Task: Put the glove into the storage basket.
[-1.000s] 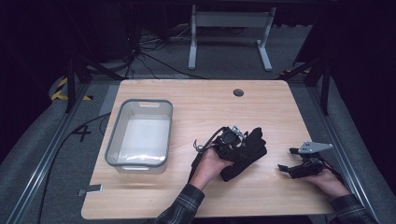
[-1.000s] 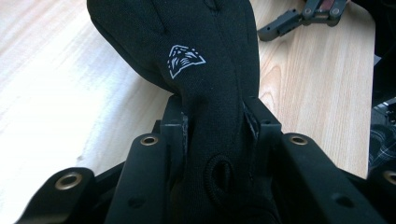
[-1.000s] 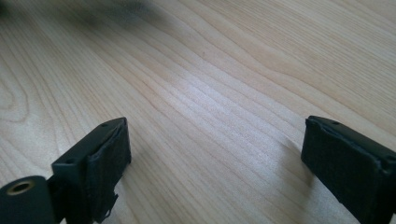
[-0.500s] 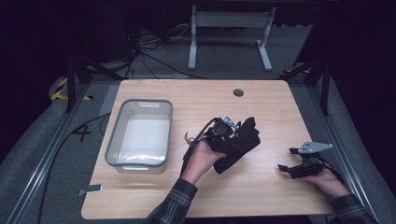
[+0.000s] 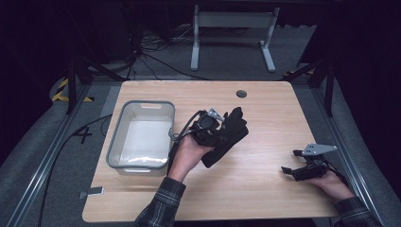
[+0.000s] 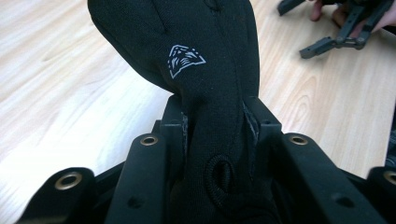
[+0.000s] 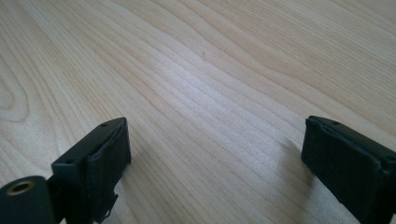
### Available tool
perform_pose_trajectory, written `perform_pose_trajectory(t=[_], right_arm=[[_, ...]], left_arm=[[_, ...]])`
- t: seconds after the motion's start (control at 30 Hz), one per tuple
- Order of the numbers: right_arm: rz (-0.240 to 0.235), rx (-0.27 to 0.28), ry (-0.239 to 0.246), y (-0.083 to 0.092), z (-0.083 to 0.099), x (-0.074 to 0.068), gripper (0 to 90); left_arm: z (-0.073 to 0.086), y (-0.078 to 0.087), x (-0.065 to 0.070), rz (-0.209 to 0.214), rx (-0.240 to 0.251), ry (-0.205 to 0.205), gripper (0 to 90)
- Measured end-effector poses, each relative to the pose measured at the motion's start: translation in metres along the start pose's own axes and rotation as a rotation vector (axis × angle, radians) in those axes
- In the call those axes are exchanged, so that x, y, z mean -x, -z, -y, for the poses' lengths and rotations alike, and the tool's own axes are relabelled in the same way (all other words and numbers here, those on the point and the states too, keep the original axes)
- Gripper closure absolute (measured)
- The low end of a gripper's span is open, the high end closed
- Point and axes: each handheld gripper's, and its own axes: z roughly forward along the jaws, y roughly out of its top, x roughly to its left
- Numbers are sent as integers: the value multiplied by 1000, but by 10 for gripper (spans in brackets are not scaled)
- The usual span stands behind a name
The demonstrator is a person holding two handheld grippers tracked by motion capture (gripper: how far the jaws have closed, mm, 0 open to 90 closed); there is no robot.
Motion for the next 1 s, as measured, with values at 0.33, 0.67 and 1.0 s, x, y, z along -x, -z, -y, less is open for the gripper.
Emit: perform_pose_trajectory(t=[0.33, 0.67, 1.0], right_arm=[[0, 0, 0, 0, 0, 0, 88], [0, 0, 0, 0, 0, 0, 87], [0, 0, 0, 0, 0, 0, 87]], left_arm=[[14, 27, -23, -58, 29, 54, 668], [32, 52, -41, -125, 44, 102, 668], [58, 85, -64, -222, 73, 174, 668]])
